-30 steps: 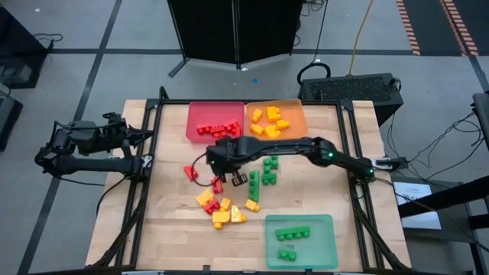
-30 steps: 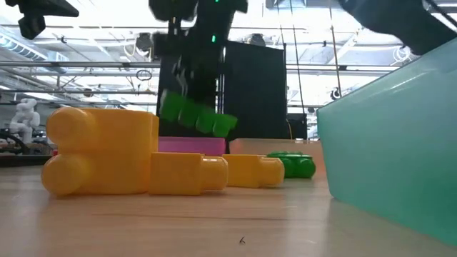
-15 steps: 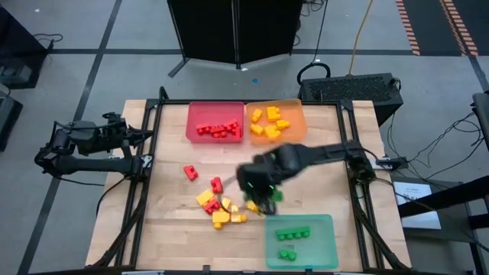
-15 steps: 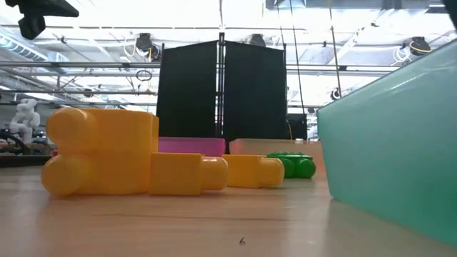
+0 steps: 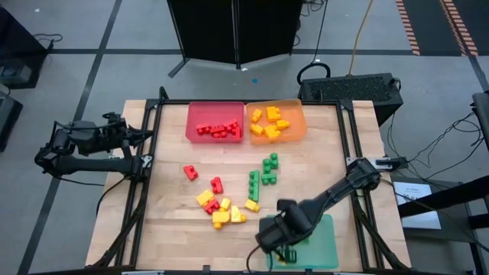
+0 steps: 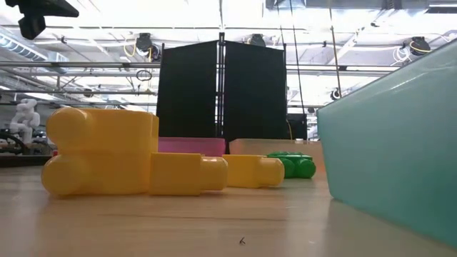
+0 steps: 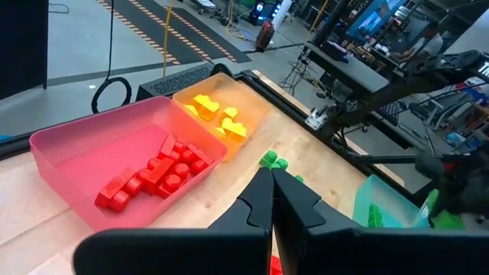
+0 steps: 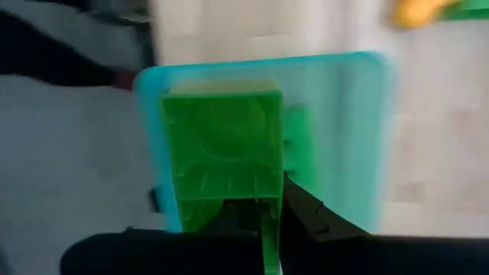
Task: Sort blocks
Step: Put the green game piece into the green bin, then put the yellow game piece into the orange bin
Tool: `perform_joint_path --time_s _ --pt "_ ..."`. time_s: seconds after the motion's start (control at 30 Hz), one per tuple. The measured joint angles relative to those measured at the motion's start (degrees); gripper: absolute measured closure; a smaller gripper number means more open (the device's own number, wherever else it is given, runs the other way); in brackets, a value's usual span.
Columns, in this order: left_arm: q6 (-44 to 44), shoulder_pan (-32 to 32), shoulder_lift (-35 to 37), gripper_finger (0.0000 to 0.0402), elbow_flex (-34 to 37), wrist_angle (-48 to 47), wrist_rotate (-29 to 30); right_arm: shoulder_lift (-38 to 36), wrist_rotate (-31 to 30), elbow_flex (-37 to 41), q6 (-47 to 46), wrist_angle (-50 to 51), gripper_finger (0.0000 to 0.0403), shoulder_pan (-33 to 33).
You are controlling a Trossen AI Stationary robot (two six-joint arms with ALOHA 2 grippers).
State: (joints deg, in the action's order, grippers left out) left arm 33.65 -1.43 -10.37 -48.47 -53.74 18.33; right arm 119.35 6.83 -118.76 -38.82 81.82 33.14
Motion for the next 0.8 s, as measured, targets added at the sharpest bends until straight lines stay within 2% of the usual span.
perform_joint_path --time_s 0.07,0.23,0.63,0.8 --pt "0.0 0.01 0.01 0.04 0.0 0.0 0.0 -0.09 2.26 2.65 -0.75 -3.32 0.0395 1.14" --pt "0.09 0.02 0.0 0.04 -0.02 0.0 0.0 -0.07 2.82 8.1 -3.94 -8.19 0.0367 2.92" --pt "-0.13 0.01 0.01 0.04 -0.02 0.0 -0.11 -0.09 3.94 7.43 -1.85 -7.64 0.0233 1.99" --pt "-0.11 0.0 0.0 0.04 -0.02 0.02 -0.04 -0.17 -4.48 2.72 7.08 -3.71 0.0214 -2.82"
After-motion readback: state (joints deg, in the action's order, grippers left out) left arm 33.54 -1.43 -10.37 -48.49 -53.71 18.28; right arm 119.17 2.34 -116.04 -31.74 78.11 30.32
